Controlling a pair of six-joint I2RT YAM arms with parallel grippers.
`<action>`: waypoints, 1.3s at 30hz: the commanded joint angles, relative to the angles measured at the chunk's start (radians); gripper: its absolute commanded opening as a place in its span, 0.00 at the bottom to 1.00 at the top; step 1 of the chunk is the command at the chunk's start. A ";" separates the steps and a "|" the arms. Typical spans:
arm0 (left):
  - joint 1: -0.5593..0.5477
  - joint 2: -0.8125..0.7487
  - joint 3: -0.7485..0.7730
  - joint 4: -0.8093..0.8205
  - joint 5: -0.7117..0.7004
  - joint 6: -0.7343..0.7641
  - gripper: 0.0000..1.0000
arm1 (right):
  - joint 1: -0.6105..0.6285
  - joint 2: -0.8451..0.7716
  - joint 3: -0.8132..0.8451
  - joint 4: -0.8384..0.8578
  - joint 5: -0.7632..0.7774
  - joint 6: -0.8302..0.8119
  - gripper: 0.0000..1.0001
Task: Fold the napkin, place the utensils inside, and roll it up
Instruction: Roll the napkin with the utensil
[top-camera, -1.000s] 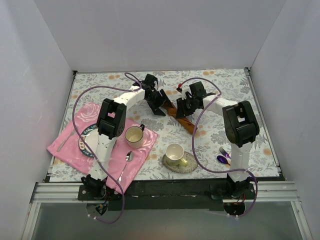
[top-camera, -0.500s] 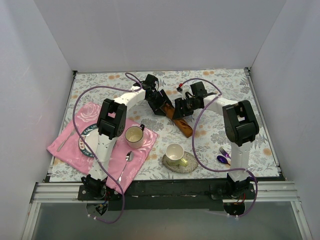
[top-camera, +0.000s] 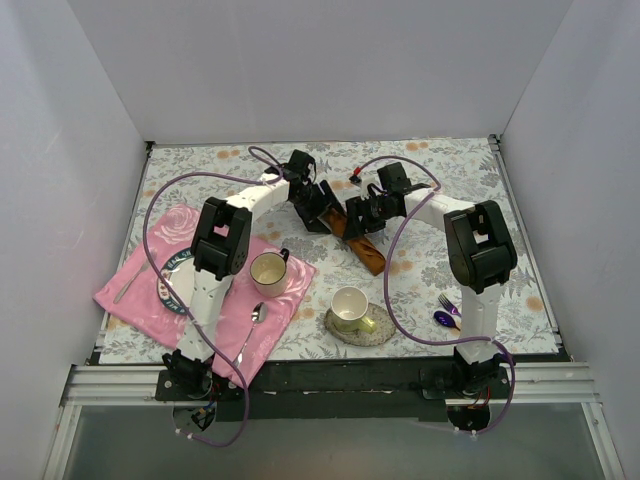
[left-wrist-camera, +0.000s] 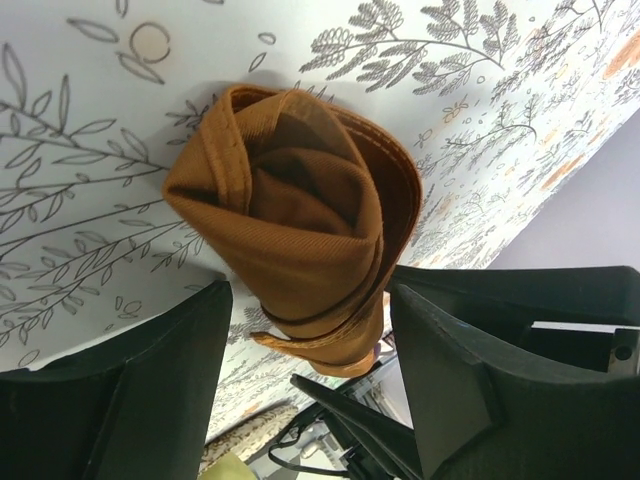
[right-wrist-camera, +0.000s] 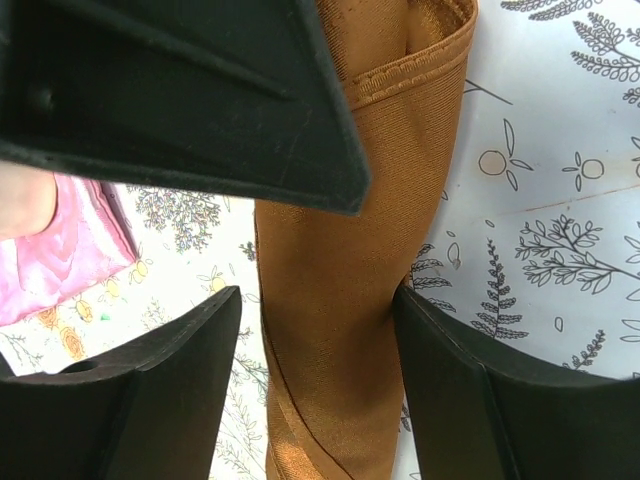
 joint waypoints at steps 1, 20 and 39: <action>0.004 -0.111 -0.049 -0.018 -0.034 0.027 0.65 | 0.011 0.002 -0.002 -0.081 0.070 -0.028 0.71; 0.015 -0.285 -0.177 0.018 -0.057 -0.011 0.63 | 0.003 -0.032 0.033 -0.085 -0.048 0.033 0.68; 0.043 -0.288 -0.297 0.106 0.049 -0.040 0.58 | -0.040 -0.053 0.105 -0.098 -0.050 0.148 0.72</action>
